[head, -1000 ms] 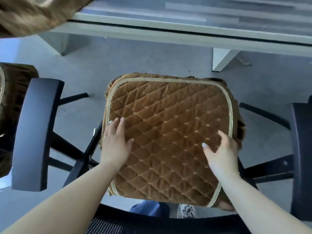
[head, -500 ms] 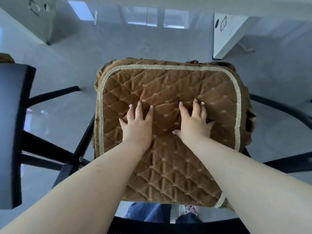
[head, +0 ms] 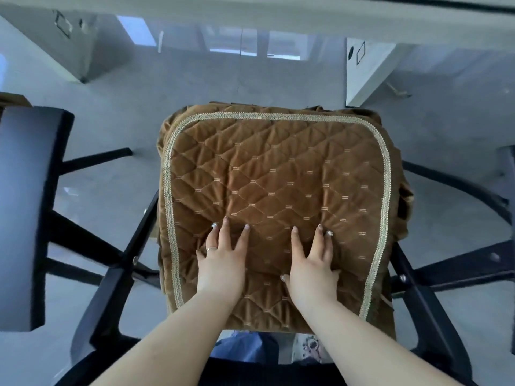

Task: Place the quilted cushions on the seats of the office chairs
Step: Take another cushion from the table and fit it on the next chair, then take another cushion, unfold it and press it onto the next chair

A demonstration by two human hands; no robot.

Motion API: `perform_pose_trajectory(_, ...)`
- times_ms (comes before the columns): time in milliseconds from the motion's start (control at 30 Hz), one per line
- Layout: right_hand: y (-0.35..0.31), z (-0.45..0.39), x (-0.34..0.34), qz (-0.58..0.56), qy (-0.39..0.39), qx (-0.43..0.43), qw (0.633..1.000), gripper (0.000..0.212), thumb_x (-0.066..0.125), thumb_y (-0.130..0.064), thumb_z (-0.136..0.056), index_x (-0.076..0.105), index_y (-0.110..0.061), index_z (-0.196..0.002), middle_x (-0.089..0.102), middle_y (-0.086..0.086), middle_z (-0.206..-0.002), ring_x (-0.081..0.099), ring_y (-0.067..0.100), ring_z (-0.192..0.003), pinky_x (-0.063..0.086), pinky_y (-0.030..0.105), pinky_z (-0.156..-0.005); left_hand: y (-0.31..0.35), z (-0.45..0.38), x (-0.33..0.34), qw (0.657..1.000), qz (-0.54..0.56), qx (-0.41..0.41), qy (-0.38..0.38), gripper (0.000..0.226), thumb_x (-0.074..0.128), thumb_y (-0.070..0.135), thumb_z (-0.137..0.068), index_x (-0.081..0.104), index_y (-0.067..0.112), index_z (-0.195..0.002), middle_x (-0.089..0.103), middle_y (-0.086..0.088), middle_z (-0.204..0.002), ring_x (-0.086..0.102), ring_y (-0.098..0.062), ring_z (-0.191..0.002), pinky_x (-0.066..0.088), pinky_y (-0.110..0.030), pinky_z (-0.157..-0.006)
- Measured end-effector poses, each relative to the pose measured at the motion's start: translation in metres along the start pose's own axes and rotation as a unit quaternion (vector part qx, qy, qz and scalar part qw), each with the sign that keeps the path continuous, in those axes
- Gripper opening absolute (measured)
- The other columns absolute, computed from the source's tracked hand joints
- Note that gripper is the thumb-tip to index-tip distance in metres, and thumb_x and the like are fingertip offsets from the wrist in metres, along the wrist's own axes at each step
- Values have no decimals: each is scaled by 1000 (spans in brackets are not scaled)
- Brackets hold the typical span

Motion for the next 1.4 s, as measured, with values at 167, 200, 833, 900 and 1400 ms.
perform_pose_trajectory(167, 2, 4, -7, 7, -15, -3, 1000, 89, 59, -41, -88, -5, -35, -150, -22, 11, -156, -15, 31, -146, 35, 56, -107, -2, 3, -11, 1000, -2, 8, -14, 73, 54, 22, -93, 12, 33, -152, 1, -11, -161, 5, -37, -146, 32, -55, -109)
perform_pose_trajectory(200, 2, 5, -18, 0, -18, -1, 1000, 84, 59, -41, -89, 4, -33, -151, -12, 12, -158, -6, 32, -147, 36, 52, -107, -3, 6, -21, 1000, 19, 9, -11, 69, 54, 22, -93, 19, 31, -151, 11, -12, -159, 12, -36, -145, 34, -52, -109)
perform_pose_trajectory(833, -82, 242, -268, -462, 56, -222, 857, 20, 62, -34, -89, 61, -26, -107, 64, -5, -107, 61, 13, -103, 52, 28, -87, -33, 251, -279, 703, 686, -51, 180, 35, 69, 27, -86, 59, 17, -118, 66, 1, -106, 64, -9, -90, 49, -23, -68)
perform_pose_trajectory(900, -89, 272, -286, -471, 61, -236, 848, 20, 61, -33, -90, 61, -24, -108, 64, -3, -105, 61, 11, -100, 52, 30, -89, -45, 283, -296, 696, 688, -55, 198, 35, 66, 29, -88, 60, 16, -121, 67, -1, -108, 63, -11, -95, 50, -28, -76)
perform_pose_trajectory(1400, -181, 295, -344, -496, 85, -243, 829, 7, 60, -31, -91, 62, -25, -88, 66, 0, -96, 61, 16, -94, 49, 35, -83, -161, 333, -389, 667, 691, -39, 275, 23, 63, 29, -89, 63, 19, -110, 68, -3, -106, 63, -16, -104, 45, -34, -85)
Point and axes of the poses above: each hand's wrist, its own z-axis away from the middle knuckle, its own x-axis out of the palm, y = z × x, the point moved 4 cm from there along -z, towards the middle knuckle
